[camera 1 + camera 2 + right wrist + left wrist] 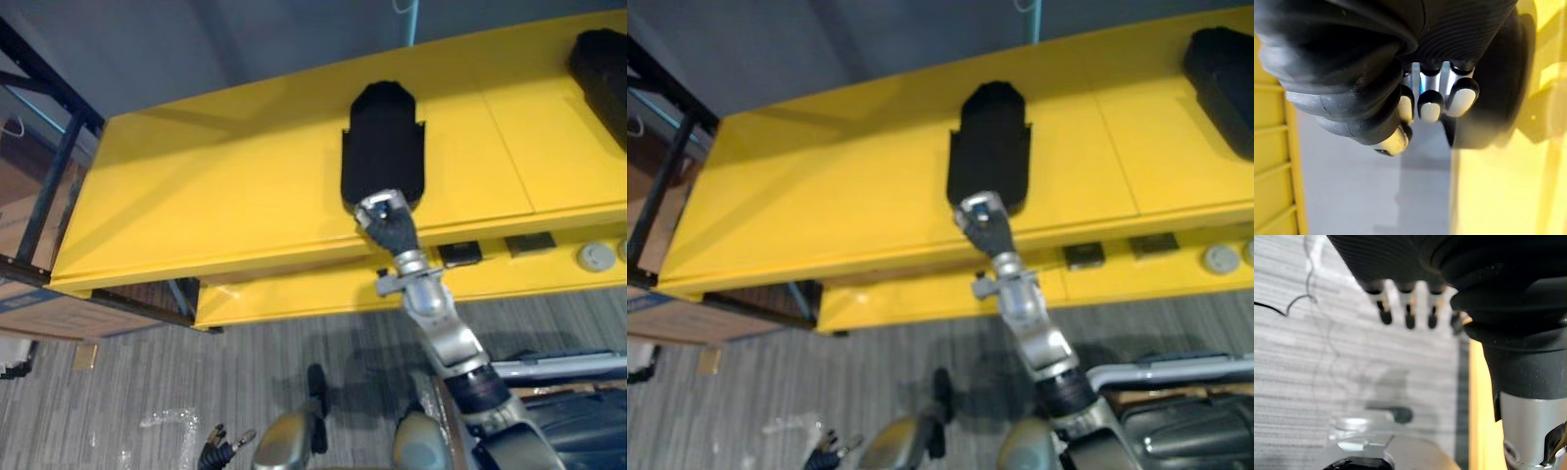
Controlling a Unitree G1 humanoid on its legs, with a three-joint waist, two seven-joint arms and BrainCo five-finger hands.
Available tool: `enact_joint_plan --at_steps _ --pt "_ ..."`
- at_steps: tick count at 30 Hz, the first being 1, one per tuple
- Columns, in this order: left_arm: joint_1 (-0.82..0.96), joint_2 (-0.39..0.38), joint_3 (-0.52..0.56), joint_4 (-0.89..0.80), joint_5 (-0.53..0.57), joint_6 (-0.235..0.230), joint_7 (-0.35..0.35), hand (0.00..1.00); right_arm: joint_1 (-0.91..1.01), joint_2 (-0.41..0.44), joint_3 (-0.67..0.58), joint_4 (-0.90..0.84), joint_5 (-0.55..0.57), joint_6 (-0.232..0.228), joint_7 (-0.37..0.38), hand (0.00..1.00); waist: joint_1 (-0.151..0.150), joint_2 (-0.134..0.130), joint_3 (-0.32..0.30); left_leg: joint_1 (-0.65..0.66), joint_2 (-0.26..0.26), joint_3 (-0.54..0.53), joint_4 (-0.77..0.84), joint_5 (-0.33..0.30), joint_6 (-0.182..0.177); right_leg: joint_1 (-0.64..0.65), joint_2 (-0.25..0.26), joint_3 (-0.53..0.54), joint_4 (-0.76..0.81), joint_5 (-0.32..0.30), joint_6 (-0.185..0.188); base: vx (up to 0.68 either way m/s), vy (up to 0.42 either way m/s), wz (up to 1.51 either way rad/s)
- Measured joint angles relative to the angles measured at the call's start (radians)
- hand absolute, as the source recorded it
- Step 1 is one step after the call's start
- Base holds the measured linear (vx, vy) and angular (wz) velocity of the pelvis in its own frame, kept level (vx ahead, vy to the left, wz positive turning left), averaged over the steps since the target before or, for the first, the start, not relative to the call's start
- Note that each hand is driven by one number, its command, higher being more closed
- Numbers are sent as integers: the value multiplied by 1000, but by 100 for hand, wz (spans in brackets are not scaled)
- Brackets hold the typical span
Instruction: Walk over and take plastic housings, then place them on the shelf
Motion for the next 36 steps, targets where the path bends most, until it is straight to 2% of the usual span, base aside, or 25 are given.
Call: enact_joint_plan --at_steps 9,14,20,30,34,35,36 --pt "0 0 -6 0 -1 2 7 0 -17 3 -3 73 -2 1 -10 100 2 -14 9 0 0 0 0 0 0 0 0 0 0 0 0 0 0 0" --pt "0 0 -6 -1 0 16 8 0 -64 8 -29 157 -22 -1 -73 100 3 -14 9 0 0 -1 0 0 0 0 0 -1 2 0 0 0 0 0" --pt "0 0 -6 -2 0 19 8 0 -124 8 -83 237 -23 -8 -113 100 6 -14 9 1 -1 -5 0 1 1 0 -2 -4 9 -2 0 0 0 0" --pt "0 -1 -6 -11 0 21 7 0 -162 2 -116 289 -23 -14 -114 100 7 -3 14 3 -8 -16 0 5 2 0 -14 -19 35 -22 -2 7 -11 4" --pt "0 -1 -4 -12 0 20 6 0 -168 3 -116 287 -22 -50 -94 100 7 0 16 4 -8 -13 0 5 2 0 -15 -18 34 -22 -3 0 0 0" --pt "0 -1 -4 -12 0 20 6 0 -168 5 -111 281 -21 -57 -82 0 7 0 16 5 -8 -11 0 5 2 0 -15 -17 33 -22 -3 21 -16 -3" --pt "0 -1 -4 -12 0 20 6 0 -168 7 -105 276 -21 -60 -69 0 7 0 16 6 -8 -10 0 5 2 0 -15 -16 33 -22 -3 29 -20 -6"
